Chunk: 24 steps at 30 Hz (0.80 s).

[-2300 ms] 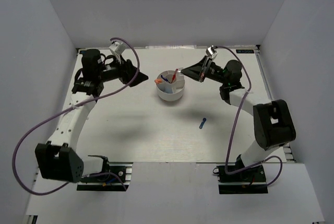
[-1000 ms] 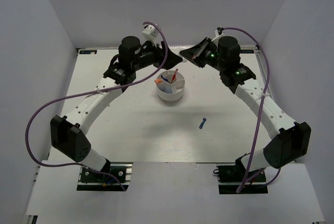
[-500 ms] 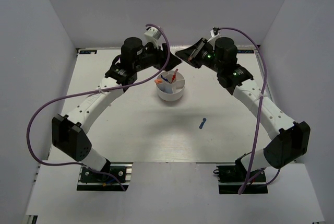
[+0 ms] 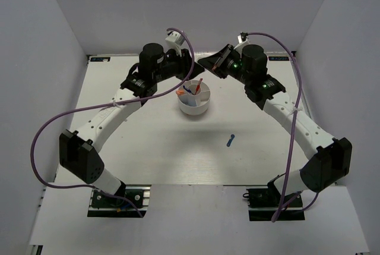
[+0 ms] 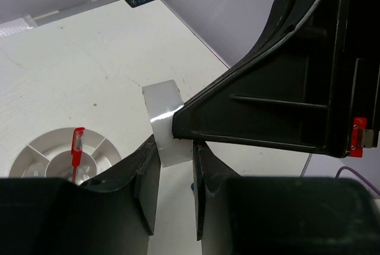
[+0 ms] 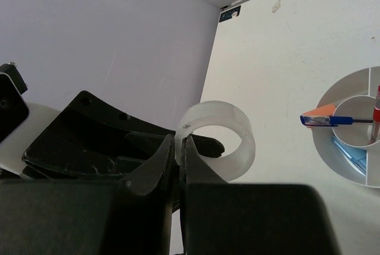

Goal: Sort the stationery into containers
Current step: Place the stationery in the storage box.

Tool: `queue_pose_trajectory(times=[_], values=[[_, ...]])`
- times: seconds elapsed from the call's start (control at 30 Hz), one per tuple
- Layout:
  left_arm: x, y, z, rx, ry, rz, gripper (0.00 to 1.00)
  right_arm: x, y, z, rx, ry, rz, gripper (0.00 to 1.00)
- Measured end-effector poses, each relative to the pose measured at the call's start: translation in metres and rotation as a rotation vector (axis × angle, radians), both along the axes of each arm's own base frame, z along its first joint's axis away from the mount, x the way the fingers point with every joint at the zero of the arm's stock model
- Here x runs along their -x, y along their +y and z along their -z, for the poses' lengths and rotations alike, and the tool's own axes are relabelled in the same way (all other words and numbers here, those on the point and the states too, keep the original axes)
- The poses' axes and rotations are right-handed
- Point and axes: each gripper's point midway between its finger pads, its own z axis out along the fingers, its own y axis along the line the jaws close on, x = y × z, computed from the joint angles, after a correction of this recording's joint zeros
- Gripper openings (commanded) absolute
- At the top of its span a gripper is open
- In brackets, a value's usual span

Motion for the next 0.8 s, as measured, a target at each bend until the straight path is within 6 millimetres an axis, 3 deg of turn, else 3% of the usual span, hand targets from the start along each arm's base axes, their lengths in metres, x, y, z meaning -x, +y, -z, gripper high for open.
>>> queue_pose_trajectory(times=[0.07,0.23,0.33,0.6,0.8], values=[[0.000,0.000,0.001,-0.001,0.003,-0.004,0.01,0.000,0.000,0.001,-0.003,-0.003,0.000,0.11],[0.000,0.002,0.009,-0.017,0.025,-0.018,0.00,0.003,-0.002,0.009,0.005,0.007,0.000,0.38],[-0.002,0.009,0.017,-0.031,0.041,-0.044,0.00,0.011,-0.010,0.020,0.033,0.027,0.003,0.46],[0.006,0.026,0.047,-0.151,0.059,-0.047,0.00,0.044,-0.048,0.059,0.150,0.064,-0.001,0.50],[0.015,0.021,0.082,-0.327,0.093,0.050,0.00,0.042,-0.080,0.066,0.262,-0.015,0.033,0.50]])
